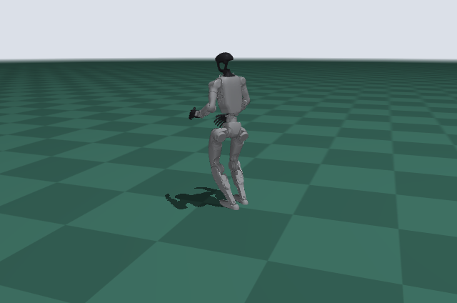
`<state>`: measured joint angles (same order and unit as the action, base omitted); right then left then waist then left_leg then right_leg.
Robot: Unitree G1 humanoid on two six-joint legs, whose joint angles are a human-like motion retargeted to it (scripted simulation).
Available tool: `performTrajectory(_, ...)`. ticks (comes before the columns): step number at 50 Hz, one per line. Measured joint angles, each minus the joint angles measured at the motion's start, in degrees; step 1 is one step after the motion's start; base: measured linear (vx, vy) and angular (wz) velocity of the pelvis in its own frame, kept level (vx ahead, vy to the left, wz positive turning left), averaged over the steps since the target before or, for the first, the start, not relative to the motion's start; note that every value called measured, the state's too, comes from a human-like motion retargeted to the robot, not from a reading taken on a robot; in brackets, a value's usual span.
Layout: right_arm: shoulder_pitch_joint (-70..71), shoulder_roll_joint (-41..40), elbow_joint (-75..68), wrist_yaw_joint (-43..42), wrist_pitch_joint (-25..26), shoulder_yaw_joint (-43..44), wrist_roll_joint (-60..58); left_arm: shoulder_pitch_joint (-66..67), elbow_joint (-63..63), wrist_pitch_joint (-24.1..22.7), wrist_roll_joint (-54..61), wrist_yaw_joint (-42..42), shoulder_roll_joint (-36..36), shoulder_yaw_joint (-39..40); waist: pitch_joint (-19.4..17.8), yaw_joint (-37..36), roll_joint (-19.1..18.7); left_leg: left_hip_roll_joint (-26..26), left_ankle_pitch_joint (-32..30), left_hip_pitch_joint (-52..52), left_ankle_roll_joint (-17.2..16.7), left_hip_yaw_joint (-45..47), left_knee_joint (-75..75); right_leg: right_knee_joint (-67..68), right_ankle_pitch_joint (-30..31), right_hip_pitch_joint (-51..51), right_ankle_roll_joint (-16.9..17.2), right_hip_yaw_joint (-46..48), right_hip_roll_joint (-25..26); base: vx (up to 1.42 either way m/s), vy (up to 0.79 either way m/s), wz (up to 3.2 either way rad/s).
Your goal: Run
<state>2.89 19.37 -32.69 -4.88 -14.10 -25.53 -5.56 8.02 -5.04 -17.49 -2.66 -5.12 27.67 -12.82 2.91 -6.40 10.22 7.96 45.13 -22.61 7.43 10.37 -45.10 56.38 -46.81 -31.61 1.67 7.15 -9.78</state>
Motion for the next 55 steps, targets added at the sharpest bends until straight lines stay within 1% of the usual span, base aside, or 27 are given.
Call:
performTrajectory(6,1.49,-1.71,-1.19,-1.64,-0.87,0.37,1.91,3.68,0.29,-0.69,-0.97,0.53,0.49,0.51,1.86,-0.66,-0.13,-0.81,0.00,1.17,0.98,3.11,1.97,-2.23,0.26,1.27,0.21,-0.59,0.36,-0.02,-0.01,-1.60)
performTrajectory(12,2.81,-3.48,-1.50,-3.83,-2.07,0.33,3.24,5.62,0.55,-1.64,-2.94,-0.65,0.84,-0.01,3.67,-0.17,-0.27,-1.50,0.20,2.04,1.46,6.40,3.36,-2.39,-0.09,0.53,0.88,-1.09,0.07,-0.01,-0.02,-1.21)
performTrajectory(18,1.28,-4.09,-1.35,-5.42,-3.02,-0.26,4.51,-0.17,0.65,-2.48,-4.93,-2.29,-0.73,-2.79,5.56,1.07,-0.53,-2.14,0.27,2.44,1.32,9.19,4.82,-1.35,-0.77,-0.96,1.04,-0.38,-0.94,0.00,-0.05,-0.96)
performTrajectory(23,-2.57,-2.58,-2.29,-5.89,-3.18,-0.44,5.85,-5.03,-0.30,-2.66,-5.68,-2.82,-1.29,-6.31,6.69,2.43,-1.64,-3.10,0.26,3.01,1.22,10.49,5.46,-2.08,-0.81,-0.95,0.82,-0.54,-0.13,0.03,-0.06,-0.76)
performTrajectory(27,-4.78,-1.78,-3.48,-5.85,-3.22,0.02,6.72,-9.32,-1.13,-2.74,-6.13,-2.27,-1.45,-9.93,7.12,3.72,-3.63,-5.01,0.57,3.28,1.25,10.83,3.74,-4.04,-0.54,0.48,0.41,-1.21,2.19,0.05,-0.08,-0.64)
performTrajectory(31,-7.96,-0.57,-5.05,-6.53,-3.23,1.75,7.39,-13.21,-0.77,-3.02,-7.28,-1.75,-0.81,-12.91,6.82,5.02,-7.05,-9.35,1.26,1.69,0.93,9.75,-3.89,-5.98,-0.27,2.77,-0.64,-2.01,6.33,0.07,-0.10,-0.71)
performTrajectory(35,-12.11,0.77,-7.24,-8.48,-3.14,4.66,7.59,-15.61,1.11,-3.54,-8.35,-2.81,0.43,-13.73,4.65,4.67,-12.65,-14.88,-0.14,-3.01,-1.65,1.51,-20.88,-5.77,-0.49,6.05,-2.68,-3.57,14.23,0.08,-0.13,-1.31)
performTrajectory(37,-14.15,1.53,-8.44,-10.10,-2.87,6.73,7.60,-16.42,2.58,-3.55,-8.39,-4.21,0.74,-13.26,3.00,3.90,-16.01,-15.10,-0.63,-7.20,-3.12,-4.31,-29.57,-5.67,-0.36,7.82,-3.90,-4.42,18.81,0.08,-0.10,-1.38)
performTrajectory(38,-14.90,2.04,-9.04,-11.05,-2.64,7.95,7.65,-17.00,3.39,-3.37,-8.19,-5.12,0.75,-12.89,2.26,3.62,-17.85,-16.04,-0.94,-9.28,-3.56,-6.14,-33.66,-6.46,-0.07,8.86,-4.47,-4.55,20.89,0.12,-0.08,-1.07)
performTrajectory(40,-16.10,2.96,-10.14,-12.94,-1.99,10.26,7.74,-17.90,4.82,-2.94,-7.37,-6.93,0.51,-11.93,1.04,3.39,-20.81,-18.43,-2.80,-13.21,-4.14,-7.93,-40.49,-8.15,0.36,10.87,-5.44,-4.79,23.78,0.15,-0.07,-0.75)
performTrajectory(42,-16.87,3.35,-10.87,-14.67,-1.23,11.91,7.98,-18.03,5.83,-2.53,-6.04,-8.57,0.06,-10.73,0.11,3.43,-22.55,-19.72,-4.47,-17.39,-4.46,-8.69,-44.85,-9.32,0.23,12.50,-6.09,-5.12,25.18,0.18,-0.06,-0.50)
performTrajectory(45,-17.53,3.30,-11.83,-16.74,-0.36,13.23,8.52,-16.85,6.27,-1.93,-3.35,-10.71,-1.04,-8.73,-0.52,3.42,-23.98,-21.03,-4.93,-23.75,-4.57,-8.72,-46.84,-11.35,-0.55,14.75,-6.80,-5.42,26.19,0.23,-0.04,-0.28)
performTrajectory(48,-16.68,1.69,-11.21,-17.74,-0.09,12.80,8.79,-13.99,4.57,-1.24,0.18,-12.44,-3.09,-6.58,-0.46,2.54,-24.21,-21.77,-3.63,-28.42,-4.48,-8.50,-43.84,-14.59,-1.28,17.73,-7.09,-5.68,26.45,0.30,0.00,-0.13)
performTrajectory(52,-12.91,-1.46,-8.35,-17.33,0.20,9.74,7.68,-8.70,-1.04,0.01,5.08,-14.33,-6.54,-4.09,-0.28,0.46,-22.74,-20.33,-1.74,-31.13,-4.73,-9.56,-37.20,-19.80,-1.23,23.15,-7.10,-5.78,25.52,0.38,0.04,-0.01)
performTrajectory(55,-7.97,-3.58,-4.96,-16.03,0.63,6.15,5.61,-4.24,-7.46,1.13,8.41,-15.26,-8.96,-2.89,-0.18,-1.81,-20.33,-17.80,-0.89,-30.87,-4.83,-10.60,-32.75,-22.05,-0.70,27.03,-6.50,-4.85,23.49,0.46,0.08,0.03)
